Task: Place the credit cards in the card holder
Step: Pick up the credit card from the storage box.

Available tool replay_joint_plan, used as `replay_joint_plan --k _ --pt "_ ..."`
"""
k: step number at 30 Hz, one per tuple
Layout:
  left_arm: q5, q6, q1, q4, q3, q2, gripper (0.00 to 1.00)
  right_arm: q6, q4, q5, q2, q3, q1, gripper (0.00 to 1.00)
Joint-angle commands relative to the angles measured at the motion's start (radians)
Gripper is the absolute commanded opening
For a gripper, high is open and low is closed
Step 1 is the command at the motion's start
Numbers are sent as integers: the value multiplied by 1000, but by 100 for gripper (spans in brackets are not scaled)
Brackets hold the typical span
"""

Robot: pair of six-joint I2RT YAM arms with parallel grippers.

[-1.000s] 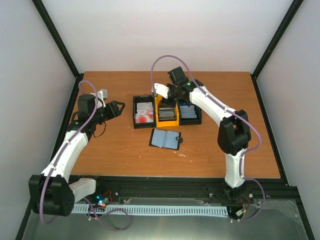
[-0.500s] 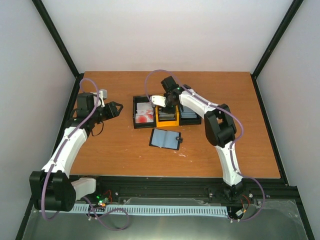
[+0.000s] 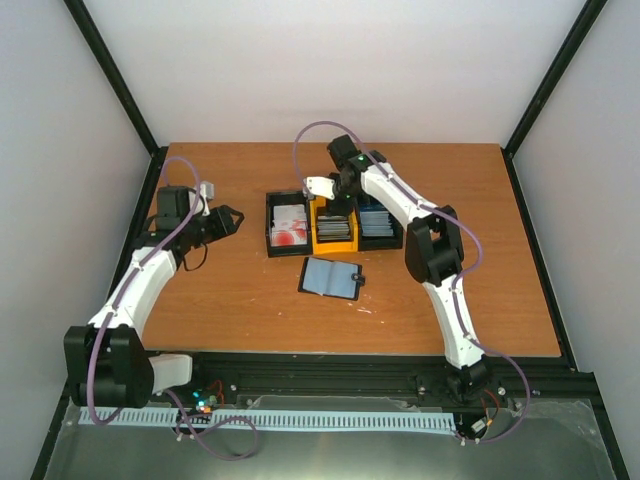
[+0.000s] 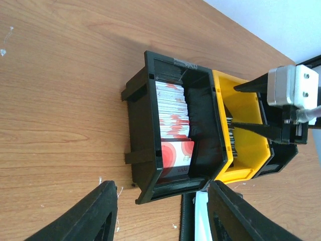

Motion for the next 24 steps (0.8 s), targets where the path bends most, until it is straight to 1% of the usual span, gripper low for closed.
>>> replay_joint_plan --k 1,3,4,9,12,14,16,22,24 --pt "-4 2 10 -5 34 21 50 5 -5 -7 -8 -35 0 53" --pt "-3 -1 10 -4 36 24 50 4 53 33 -16 -79 7 42" --pt "-3 -3 10 -5 34 24 50 1 76 44 -21 -102 9 40" --pt "-7 -11 10 -4 21 16 49 -10 249 65 -68 -229 24 37" --pt "-7 -16 10 -1 16 14 48 -10 319 118 -64 -247 28 30" --pt "-6 -17 10 0 15 14 48 -14 326 130 -62 -245 28 28" --pt "-7 -16 10 0 14 12 48 -14 320 124 -63 -245 27 27" --pt "-11 -16 10 1 8 10 47 18 262 34 -77 -210 20 29" --pt "-12 -17 10 1 6 8 47 29 261 33 -74 -198 19 28"
